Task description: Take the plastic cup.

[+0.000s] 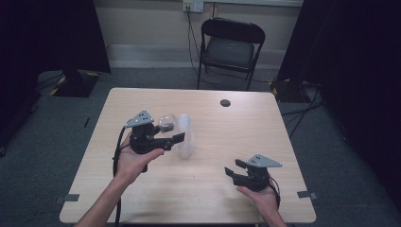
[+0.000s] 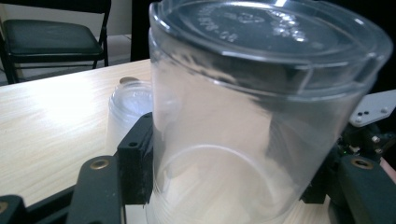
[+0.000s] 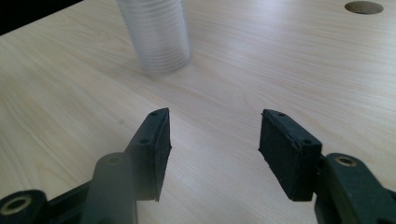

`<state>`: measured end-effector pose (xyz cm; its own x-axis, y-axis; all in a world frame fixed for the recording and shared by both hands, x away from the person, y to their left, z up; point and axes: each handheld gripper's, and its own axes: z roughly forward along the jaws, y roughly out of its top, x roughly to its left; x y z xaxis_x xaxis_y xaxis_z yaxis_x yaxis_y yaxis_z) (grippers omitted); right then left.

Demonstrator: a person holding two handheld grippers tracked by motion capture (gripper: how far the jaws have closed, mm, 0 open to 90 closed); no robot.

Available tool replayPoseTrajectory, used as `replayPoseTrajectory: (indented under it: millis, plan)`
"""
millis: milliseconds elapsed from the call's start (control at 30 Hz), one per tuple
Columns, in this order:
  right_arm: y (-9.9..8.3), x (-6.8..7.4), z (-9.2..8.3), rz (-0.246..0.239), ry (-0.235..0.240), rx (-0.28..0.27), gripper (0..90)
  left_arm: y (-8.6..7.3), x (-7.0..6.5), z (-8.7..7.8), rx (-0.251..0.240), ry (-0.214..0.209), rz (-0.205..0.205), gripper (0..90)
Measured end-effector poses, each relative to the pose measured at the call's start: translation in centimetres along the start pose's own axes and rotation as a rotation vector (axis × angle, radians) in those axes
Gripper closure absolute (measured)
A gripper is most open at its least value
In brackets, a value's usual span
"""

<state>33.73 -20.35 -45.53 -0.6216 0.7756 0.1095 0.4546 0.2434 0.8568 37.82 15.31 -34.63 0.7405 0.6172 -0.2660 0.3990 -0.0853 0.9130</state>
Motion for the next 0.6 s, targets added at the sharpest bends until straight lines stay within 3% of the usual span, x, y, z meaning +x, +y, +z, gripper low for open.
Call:
replayPoseTrajectory:
  millis: [167, 233, 267, 467, 567, 600]
  plan:
    - [0.6, 0.9, 0.0, -0.019, 0.026, -0.009, 44.3, -1.1, 0.0, -0.4, 0.013, 0.001, -0.034, 36.8]
    - [0.8, 1.3, 0.0, -0.029, 0.035, -0.013, 47.0, -1.4, 0.2, -0.5, 0.028, 0.010, -0.043, 36.8]
    - [0.9, 1.7, 0.0, -0.031, 0.054, -0.018, 52.9, -1.6, 0.3, -0.6, 0.031, 0.014, -0.047, 36.8]
    - [1.6, 3.0, 0.2, -0.056, 0.092, -0.004, 53.2, -2.6, 0.3, -1.0, 0.049, 0.034, -0.083, 36.8]
    - [2.5, 4.0, 0.3, -0.092, 0.131, -0.006, 53.6, -3.0, 0.4, -1.0, 0.044, 0.024, -0.109, 37.1]
    - [3.1, 4.7, 0.5, -0.120, 0.168, -0.019, 52.7, -3.1, 0.4, -1.0, 0.051, 0.016, -0.116, 37.3]
